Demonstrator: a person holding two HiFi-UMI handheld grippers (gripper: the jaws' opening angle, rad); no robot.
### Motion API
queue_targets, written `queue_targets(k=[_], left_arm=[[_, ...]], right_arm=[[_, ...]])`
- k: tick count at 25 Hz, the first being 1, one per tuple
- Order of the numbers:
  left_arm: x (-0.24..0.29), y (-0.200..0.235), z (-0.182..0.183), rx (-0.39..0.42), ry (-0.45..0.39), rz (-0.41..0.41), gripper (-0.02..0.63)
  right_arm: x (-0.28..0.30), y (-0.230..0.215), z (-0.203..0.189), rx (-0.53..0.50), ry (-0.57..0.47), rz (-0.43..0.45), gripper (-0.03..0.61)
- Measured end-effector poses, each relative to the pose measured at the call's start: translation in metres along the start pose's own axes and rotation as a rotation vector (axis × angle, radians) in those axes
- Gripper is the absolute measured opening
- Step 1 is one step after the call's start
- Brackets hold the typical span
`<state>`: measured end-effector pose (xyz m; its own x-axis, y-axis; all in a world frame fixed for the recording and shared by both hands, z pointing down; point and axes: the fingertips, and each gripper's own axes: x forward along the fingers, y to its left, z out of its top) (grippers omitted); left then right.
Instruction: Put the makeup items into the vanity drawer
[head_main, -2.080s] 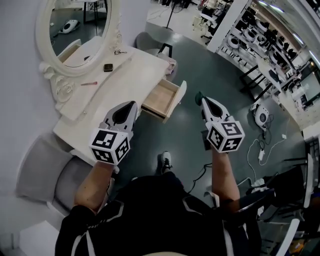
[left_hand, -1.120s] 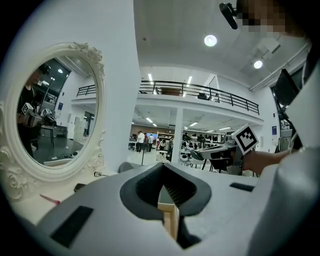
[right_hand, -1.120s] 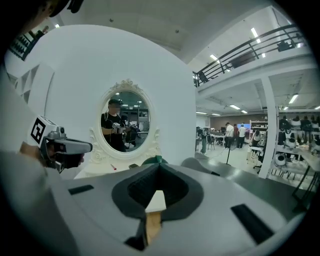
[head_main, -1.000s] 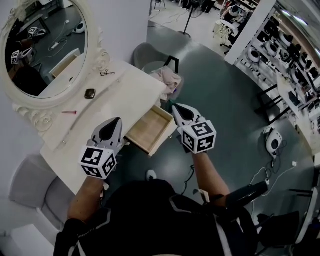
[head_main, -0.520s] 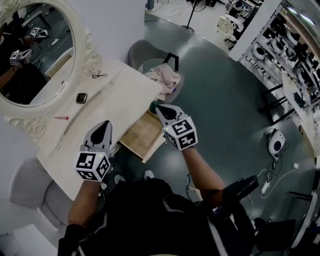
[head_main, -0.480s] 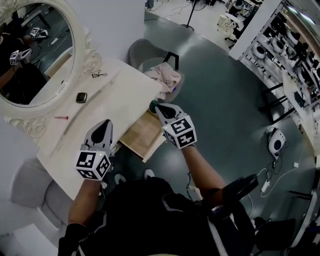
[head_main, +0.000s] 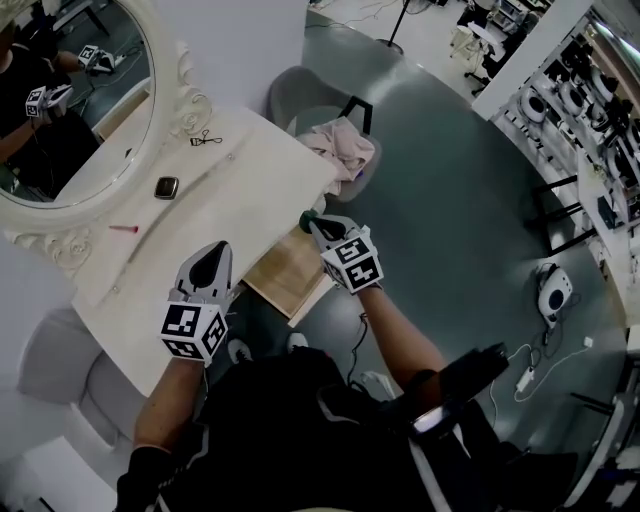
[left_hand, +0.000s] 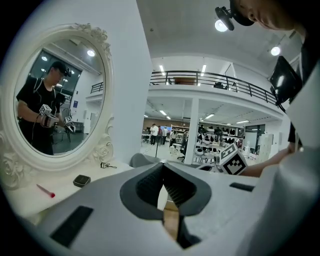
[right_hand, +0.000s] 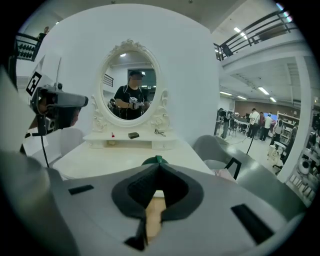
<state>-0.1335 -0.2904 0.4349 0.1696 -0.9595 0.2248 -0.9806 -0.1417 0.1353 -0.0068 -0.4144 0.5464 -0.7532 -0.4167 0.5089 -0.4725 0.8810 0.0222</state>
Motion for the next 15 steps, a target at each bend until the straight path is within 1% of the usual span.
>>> queue_targets(k=[4,7,12,15], left_arm=[[0.004,0.007,-0.012,-0.029,0.017,0.036,0.003],[0.006,0.013,-0.023,-0.059,0.029,0.054,0.003],[0.006,0.013,-0.037,-0.065,0.041,0.069,0.003],[0.01,0.016,-0.043,-0.064,0.04,0.094,0.003]], right_arm=[[0.022,0.005,-0.027,-0.046,0.056,0.04,0.005],[0.037,0.008,-0.049,-0.058,0.099,0.067,0.005],[0.054,0.013,-0.087,-0.086,0.168,0.099,0.006],[0.063,0.008,-0.101,-0.106,0.194,0.11,0.005]])
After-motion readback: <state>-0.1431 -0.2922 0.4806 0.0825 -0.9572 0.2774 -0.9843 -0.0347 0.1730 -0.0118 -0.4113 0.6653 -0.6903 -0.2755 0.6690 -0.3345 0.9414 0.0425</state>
